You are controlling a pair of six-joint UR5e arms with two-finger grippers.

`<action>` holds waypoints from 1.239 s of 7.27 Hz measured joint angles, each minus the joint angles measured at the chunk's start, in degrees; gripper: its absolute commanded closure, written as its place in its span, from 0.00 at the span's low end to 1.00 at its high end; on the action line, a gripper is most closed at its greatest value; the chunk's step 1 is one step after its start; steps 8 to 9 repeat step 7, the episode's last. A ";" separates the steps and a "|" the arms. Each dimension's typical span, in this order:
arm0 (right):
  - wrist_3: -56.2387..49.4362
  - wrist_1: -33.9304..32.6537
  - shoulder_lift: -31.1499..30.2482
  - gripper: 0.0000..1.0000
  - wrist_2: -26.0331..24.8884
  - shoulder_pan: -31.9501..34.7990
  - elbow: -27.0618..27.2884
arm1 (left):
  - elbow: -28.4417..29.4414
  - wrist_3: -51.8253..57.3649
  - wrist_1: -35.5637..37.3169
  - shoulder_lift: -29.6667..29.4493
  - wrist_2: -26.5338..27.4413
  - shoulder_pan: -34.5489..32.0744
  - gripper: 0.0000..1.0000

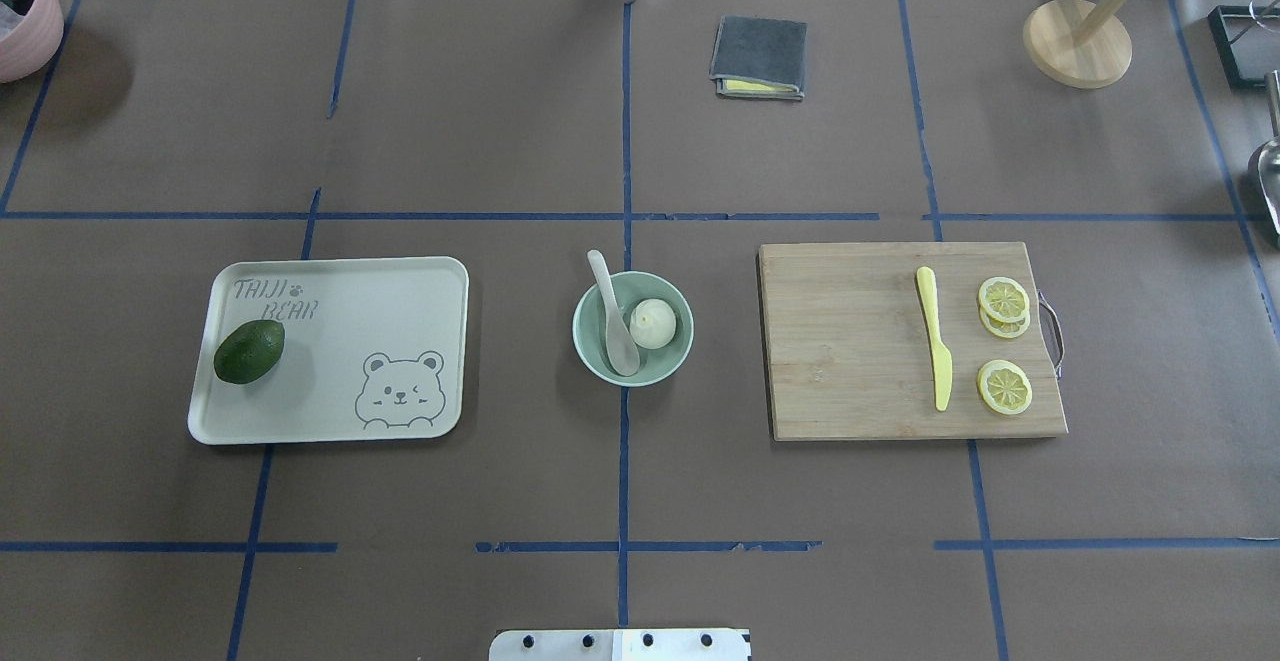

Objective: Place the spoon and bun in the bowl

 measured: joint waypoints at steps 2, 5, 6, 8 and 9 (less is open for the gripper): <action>1.17 0.00 0.13 0.00 0.08 0.00 0.44 | -0.03 -0.05 0.00 -0.06 0.00 0.00 0.00; 2.18 0.08 0.27 0.00 0.23 0.00 0.73 | 0.14 -0.11 0.00 -0.09 -0.02 0.00 0.00; 2.21 0.08 0.29 0.00 0.25 0.00 0.78 | 0.15 -0.19 0.00 -0.09 -0.03 0.00 0.00; 2.22 0.07 0.31 0.00 0.26 0.00 0.80 | 0.11 -0.31 0.00 -0.09 -0.03 0.00 0.00; 2.22 0.07 0.31 0.00 0.26 0.00 0.80 | 0.11 -0.31 0.00 -0.09 -0.03 0.00 0.00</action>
